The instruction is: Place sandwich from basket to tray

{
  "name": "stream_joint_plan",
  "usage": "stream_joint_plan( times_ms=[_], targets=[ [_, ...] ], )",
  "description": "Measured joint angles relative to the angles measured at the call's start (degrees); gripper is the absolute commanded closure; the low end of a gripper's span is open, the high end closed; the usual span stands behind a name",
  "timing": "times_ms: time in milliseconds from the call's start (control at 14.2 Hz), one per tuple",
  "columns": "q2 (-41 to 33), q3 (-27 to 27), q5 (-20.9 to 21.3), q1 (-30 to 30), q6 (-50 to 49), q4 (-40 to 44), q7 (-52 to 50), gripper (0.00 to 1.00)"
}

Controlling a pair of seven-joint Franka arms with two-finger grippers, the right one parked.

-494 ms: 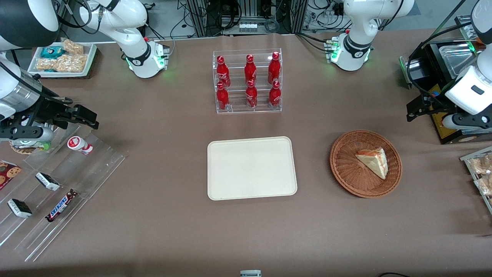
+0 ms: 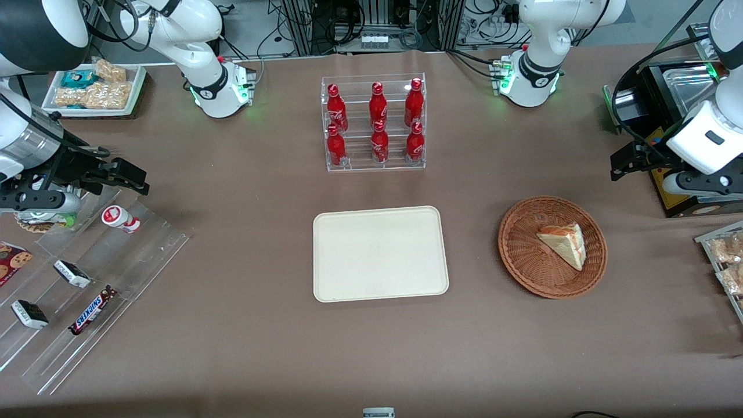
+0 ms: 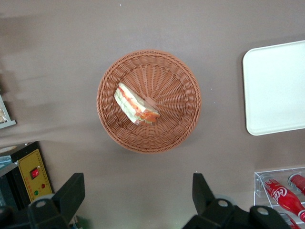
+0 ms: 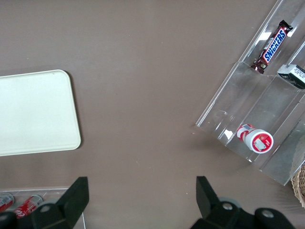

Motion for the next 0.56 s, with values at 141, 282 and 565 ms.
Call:
stream_joint_plan(
  times_ms=[141, 282, 565],
  targets=[
    [0.26, -0.02, 0.00, 0.00, -0.19, -0.64, 0.00, 0.00],
    [0.46, -0.02, 0.01, 0.00, -0.28, -2.71, -0.18, 0.00],
    [1.02, 0.05, 0.04, 0.02, 7.36, -12.27, -0.42, 0.00]
  ],
)
